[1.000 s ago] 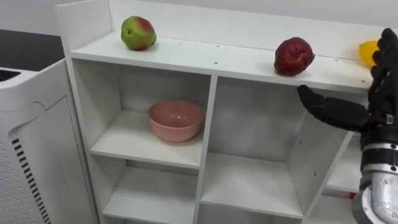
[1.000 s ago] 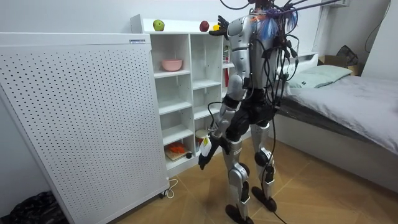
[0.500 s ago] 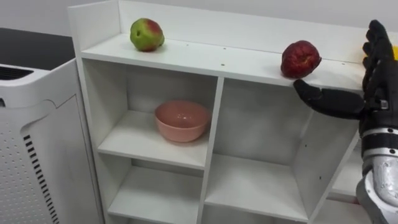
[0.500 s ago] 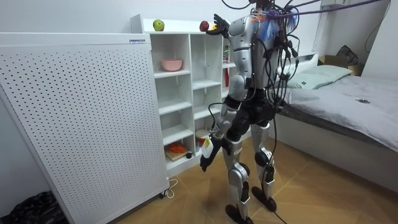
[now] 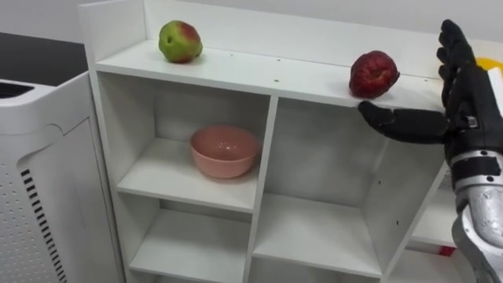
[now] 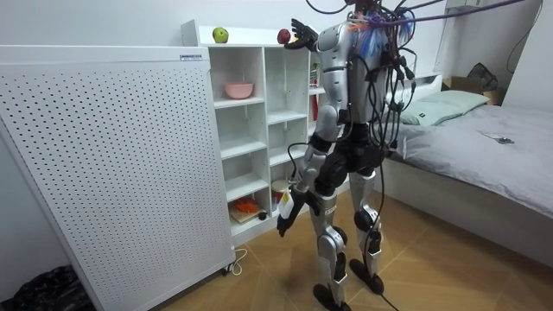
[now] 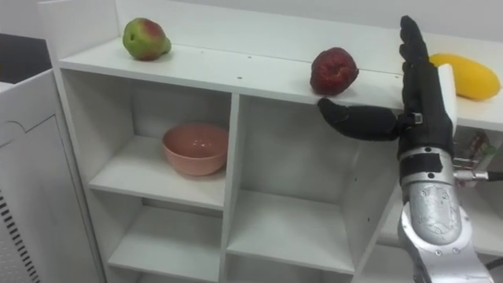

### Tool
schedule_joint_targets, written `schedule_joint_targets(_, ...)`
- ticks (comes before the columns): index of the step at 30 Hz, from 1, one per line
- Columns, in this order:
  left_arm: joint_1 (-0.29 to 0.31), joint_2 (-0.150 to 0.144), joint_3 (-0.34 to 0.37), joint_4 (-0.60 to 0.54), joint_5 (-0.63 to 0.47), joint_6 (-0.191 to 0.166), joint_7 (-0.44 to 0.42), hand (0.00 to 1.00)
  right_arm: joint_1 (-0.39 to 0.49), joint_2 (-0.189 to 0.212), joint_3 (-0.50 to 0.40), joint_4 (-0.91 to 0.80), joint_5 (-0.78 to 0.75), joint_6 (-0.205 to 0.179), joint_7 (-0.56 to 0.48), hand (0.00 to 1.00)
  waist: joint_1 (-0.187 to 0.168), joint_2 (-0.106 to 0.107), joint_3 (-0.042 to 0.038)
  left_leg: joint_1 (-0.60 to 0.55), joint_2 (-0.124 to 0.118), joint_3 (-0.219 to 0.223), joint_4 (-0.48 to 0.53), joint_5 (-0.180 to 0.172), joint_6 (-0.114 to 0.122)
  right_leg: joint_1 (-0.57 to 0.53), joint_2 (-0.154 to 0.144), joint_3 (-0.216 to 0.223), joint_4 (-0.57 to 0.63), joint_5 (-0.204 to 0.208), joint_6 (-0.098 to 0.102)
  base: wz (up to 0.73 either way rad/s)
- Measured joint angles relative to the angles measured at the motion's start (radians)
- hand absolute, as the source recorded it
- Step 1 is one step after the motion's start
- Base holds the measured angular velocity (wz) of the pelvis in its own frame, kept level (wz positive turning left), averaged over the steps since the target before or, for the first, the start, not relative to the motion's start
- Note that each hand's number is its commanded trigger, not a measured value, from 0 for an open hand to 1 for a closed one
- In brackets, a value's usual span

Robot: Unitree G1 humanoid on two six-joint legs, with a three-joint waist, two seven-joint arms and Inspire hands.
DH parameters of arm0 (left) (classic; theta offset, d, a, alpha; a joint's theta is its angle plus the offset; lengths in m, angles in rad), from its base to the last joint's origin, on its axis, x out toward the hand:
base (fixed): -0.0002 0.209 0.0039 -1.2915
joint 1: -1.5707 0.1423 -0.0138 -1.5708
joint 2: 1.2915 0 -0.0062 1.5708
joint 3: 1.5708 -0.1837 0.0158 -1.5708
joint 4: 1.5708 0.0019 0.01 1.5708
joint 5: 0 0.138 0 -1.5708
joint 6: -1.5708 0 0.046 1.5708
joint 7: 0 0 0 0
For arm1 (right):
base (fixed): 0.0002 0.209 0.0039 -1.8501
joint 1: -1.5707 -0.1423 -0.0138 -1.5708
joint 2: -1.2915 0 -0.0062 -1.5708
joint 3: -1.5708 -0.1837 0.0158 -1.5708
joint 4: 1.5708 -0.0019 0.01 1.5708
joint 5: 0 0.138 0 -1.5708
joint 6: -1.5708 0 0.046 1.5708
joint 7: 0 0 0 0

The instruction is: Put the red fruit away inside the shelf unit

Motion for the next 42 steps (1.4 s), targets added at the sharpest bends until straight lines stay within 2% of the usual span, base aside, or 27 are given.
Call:
schedule_joint_targets(4,0.003,0.009,0.001,-0.004,0.018,0.0,0.0,0.0,-0.008,-0.012,0.007,0.0,0.007,0.0,0.015,0.0,0.003,-0.014,0.0049,0.002,-0.001,-0.018,0.0,0.0,0.0,0.009,0.001,-0.002,0.0,0.0,0.0,0.13)
schedule_joint_targets(12,0.0,0.008,0.003,-0.005,0.018,0.005,-0.001,0.0,-0.012,-0.015,0.008,-0.001,0.027,0.001,0.032,0.0,0.016,-0.018,0.0029,-0.001,0.0,-0.021,0.0,0.0,0.0,0.004,0.003,0.016,-0.001,0.0,0.0,-0.01)
schedule_joint_targets(13,0.001,0.007,0.003,-0.012,0.018,0.012,-0.002,0.0,-0.021,-0.015,0.008,-0.001,0.033,0.009,0.041,0.3,0.015,-0.018,0.0028,-0.004,0.0,-0.02,0.0,0.0,0.0,0.001,0.003,0.017,-0.001,0.0,0.0,0.0)
schedule_joint_targets(14,0.003,0.007,0.004,-0.019,0.018,0.019,-0.005,0.0,-0.03,-0.015,0.008,-0.001,0.035,0.02,0.051,0.71,0.016,-0.019,0.0025,-0.005,0.0,-0.02,0.0,0.0,0.0,0.0,0.003,0.017,0.0,0.0,0.0,0.0)
schedule_joint_targets(15,0.003,0.008,0.004,-0.021,0.018,0.02,-0.005,0.0,-0.034,-0.016,0.008,-0.001,0.035,0.023,0.054,1.0,0.016,-0.019,0.0023,-0.005,0.0,-0.02,0.0,0.0,0.0,0.0,0.003,0.017,0.0,0.0,0.0,0.0)
schedule_joint_targets(19,0.015,0.008,0.004,-0.036,0.017,0.026,-0.006,0.0,-0.041,-0.018,0.008,-0.001,0.035,0.035,0.082,1.0,0.014,-0.025,-0.0022,-0.006,0.0,-0.022,0.002,0.0,0.0,0.002,0.003,0.015,0.0,0.0,0.0,0.01)
schedule_joint_targets(22,0.015,0.008,0.004,-0.036,0.016,0.026,-0.006,0.0,-0.041,-0.019,0.014,-0.001,0.037,0.042,0.124,1.0,0.009,-0.024,-0.002,-0.007,-0.001,-0.022,0.008,0.0,0.0,0.003,0.002,0.014,0.0,0.0,0.0,0.0)
schedule_joint_targets(34,0.019,0.009,0.003,-0.042,0.015,0.029,-0.025,0.0,-0.059,-0.076,0.028,0.027,0.084,0.041,0.13,1.0,0.004,-0.023,-0.0022,-0.011,-0.001,-0.028,0.015,0.0,0.0,0.01,0.001,-0.011,0.0,0.001,-0.001,0.04)
schedule_joint_targets(37,0.014,0.009,0.001,-0.043,0.016,0.03,-0.025,0.0,-0.059,-0.076,0.028,0.026,0.108,0.038,0.128,1.0,0.002,-0.023,-0.0022,-0.012,-0.001,-0.023,0.015,0.0,-0.001,0.007,0.002,0.01,0.0,0.001,-0.001,-0.04)
schedule_joint_targets(42,0.004,0.009,0.001,-0.045,0.016,0.033,-0.025,0.0,-0.059,-0.077,0.029,0.006,0.118,0.038,0.127,1.0,0.001,-0.022,-0.0017,-0.02,-0.001,-0.015,0.016,0.0,-0.001,-0.005,0.002,0.019,0.0,0.001,-0.002,-0.06)
